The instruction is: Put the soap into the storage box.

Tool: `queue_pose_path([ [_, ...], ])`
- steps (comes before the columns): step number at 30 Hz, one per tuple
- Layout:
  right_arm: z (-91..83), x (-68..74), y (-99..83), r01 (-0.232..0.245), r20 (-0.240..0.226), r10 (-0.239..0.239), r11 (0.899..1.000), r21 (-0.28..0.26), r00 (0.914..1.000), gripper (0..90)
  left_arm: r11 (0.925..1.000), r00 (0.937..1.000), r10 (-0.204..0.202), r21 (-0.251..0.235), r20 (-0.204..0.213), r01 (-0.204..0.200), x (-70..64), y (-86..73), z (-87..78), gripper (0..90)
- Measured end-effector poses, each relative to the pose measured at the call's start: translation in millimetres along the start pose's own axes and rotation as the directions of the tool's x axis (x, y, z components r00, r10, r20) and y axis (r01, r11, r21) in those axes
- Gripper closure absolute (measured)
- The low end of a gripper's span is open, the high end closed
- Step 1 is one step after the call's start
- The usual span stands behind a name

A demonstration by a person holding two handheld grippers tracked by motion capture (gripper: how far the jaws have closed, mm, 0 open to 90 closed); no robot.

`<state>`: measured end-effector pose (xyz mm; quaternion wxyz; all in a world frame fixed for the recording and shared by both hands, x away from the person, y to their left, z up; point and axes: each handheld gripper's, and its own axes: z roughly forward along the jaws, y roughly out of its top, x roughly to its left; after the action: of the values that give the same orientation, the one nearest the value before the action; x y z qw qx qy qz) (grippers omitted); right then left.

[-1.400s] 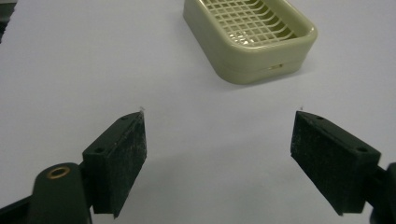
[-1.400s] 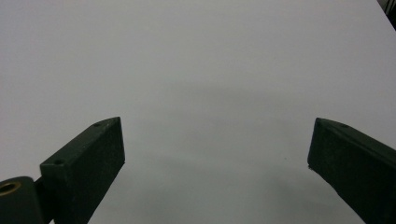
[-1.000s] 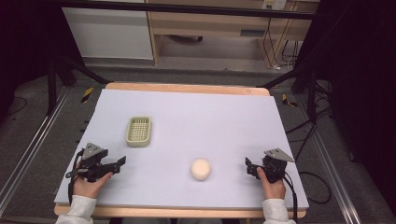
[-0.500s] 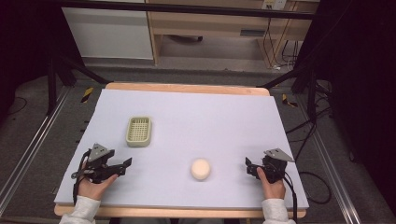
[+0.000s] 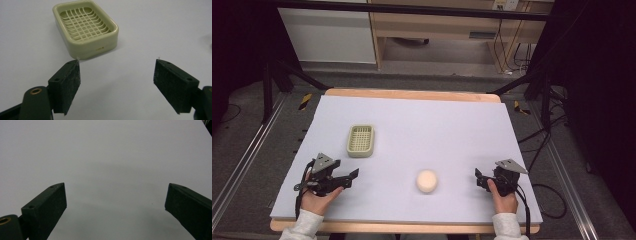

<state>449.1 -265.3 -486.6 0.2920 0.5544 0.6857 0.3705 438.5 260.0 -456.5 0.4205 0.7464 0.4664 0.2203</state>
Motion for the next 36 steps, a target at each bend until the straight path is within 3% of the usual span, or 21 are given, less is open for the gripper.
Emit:
queue_pose_path([
  [27, 1.7, -0.4, 0.4, -0.005, 0.007, 0.005, 1.000, 0.015, 1.0000, 4.4, 0.9993, 0.9983, 0.030, -0.024, 0.049, -0.029, -20.3, 13.9, 3.0, 21.5],
  [36, 2.1, -0.1, 0.6, -0.002, 0.009, 0.002, 1.000, 0.020, 1.0000, 4.4, 0.9986, 0.9974, 0.043, -0.033, 0.059, -0.041, -18.6, 23.6, -0.5, 21.5],
])
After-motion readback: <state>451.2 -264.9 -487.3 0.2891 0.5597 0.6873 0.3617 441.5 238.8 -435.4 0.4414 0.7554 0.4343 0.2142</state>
